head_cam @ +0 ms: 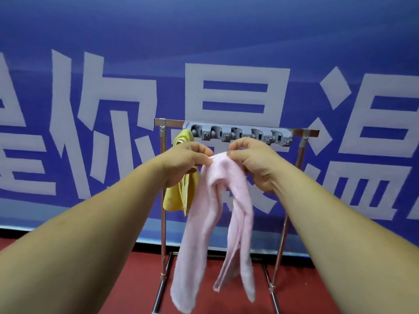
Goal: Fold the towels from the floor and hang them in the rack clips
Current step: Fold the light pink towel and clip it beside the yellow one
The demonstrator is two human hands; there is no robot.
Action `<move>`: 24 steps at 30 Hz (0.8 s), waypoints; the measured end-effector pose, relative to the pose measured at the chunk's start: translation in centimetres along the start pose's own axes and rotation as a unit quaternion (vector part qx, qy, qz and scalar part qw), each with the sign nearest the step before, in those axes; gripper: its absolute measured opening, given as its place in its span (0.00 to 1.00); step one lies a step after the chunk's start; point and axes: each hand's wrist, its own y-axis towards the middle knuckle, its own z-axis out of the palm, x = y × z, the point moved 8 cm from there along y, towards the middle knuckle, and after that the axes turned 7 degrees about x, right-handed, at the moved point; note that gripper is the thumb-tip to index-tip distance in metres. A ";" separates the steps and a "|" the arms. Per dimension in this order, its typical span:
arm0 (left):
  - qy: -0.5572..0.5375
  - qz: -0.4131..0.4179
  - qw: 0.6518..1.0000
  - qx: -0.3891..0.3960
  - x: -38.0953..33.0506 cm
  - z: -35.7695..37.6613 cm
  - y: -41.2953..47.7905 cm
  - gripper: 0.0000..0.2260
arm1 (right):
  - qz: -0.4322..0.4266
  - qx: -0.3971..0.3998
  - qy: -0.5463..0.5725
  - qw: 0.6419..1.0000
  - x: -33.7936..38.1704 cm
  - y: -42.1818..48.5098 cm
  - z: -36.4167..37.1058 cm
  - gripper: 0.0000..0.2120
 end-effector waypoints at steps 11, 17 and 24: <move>0.420 -0.020 0.906 -0.044 -1.4 -4.5 11.0 0.10 | -0.007 0.057 -0.287 0.956 -0.3 12.3 -0.2 0.09; 0.435 -0.012 0.897 -0.083 -2.3 -7.9 15.1 0.11 | -0.033 0.024 -0.325 0.945 0.2 17.5 -0.2 0.10; 0.323 -0.014 0.937 -0.130 -2.3 -11.4 19.1 0.12 | -0.063 -0.005 -0.343 0.937 1.0 23.3 0.3 0.09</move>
